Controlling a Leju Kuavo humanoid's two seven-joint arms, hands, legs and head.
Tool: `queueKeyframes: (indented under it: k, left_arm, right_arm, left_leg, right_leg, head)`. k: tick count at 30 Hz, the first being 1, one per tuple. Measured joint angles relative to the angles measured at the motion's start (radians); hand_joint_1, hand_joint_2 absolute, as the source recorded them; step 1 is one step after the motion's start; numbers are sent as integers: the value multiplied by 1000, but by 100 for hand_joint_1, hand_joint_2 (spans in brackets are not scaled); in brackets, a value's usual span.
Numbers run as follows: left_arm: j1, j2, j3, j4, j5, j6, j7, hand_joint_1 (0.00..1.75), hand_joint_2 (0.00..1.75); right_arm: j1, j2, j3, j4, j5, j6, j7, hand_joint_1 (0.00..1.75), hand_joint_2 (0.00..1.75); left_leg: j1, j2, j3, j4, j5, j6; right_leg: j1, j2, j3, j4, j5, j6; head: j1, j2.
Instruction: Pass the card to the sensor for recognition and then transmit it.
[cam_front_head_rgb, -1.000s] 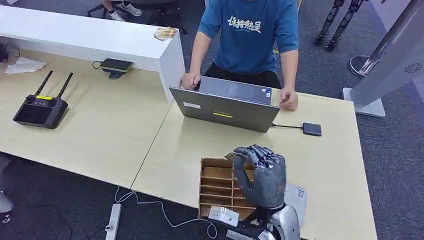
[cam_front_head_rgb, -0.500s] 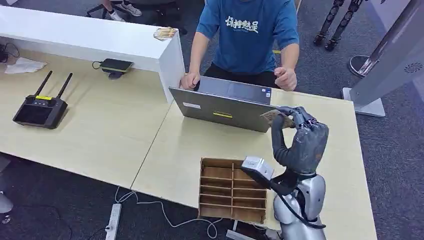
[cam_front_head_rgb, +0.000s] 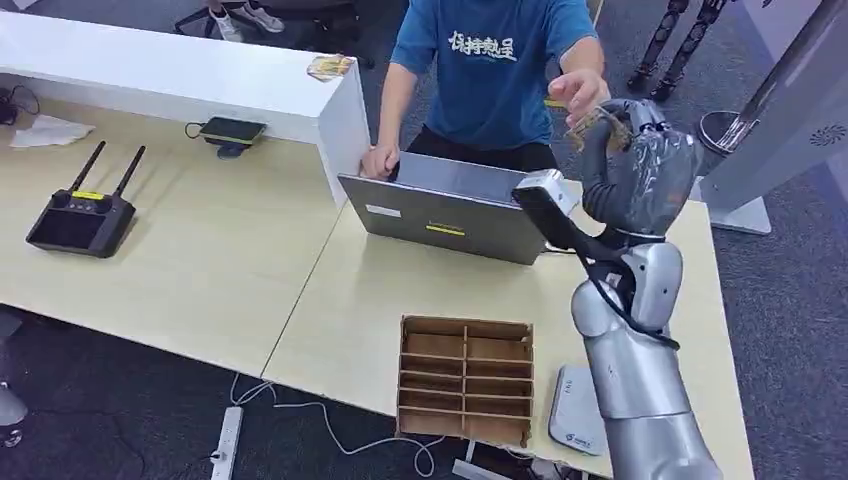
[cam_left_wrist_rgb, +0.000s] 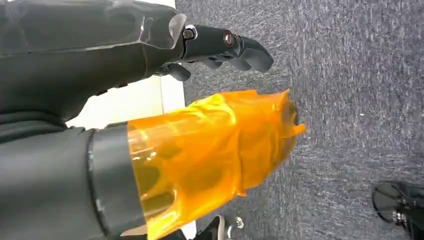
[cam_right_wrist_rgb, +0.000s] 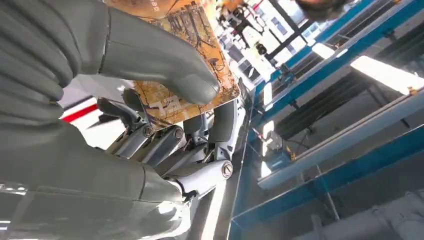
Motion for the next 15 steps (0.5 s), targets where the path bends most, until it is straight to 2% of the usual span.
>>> queueKeyframes:
  k: [7,12,15]
  left_arm:
    - [-8,60,-40,109,0,53,1,0,0]
    - [-12,91,-71,166,0,76,3,0,0]
    - [-16,101,-78,186,0,81,3,0,0]
  right_arm:
    - [-121,-7,-1,125,107,0,63,175,175]
    - [-171,-8,-3,176,223,0,113,175,175]
    - [-185,-9,-5,196,243,0,126,175,175]
  left_leg:
    - [0,0,0,0,0,0]
    - [0,0,0,0,0,0]
    - [0,0,0,0,0,0]
  right_leg:
    - [0,0,0,0,0,0]
    - [0,0,0,0,0,0]
    - [0,0,0,0,0,0]
  head:
    - [0,0]
    - [0,0]
    - [0,0]
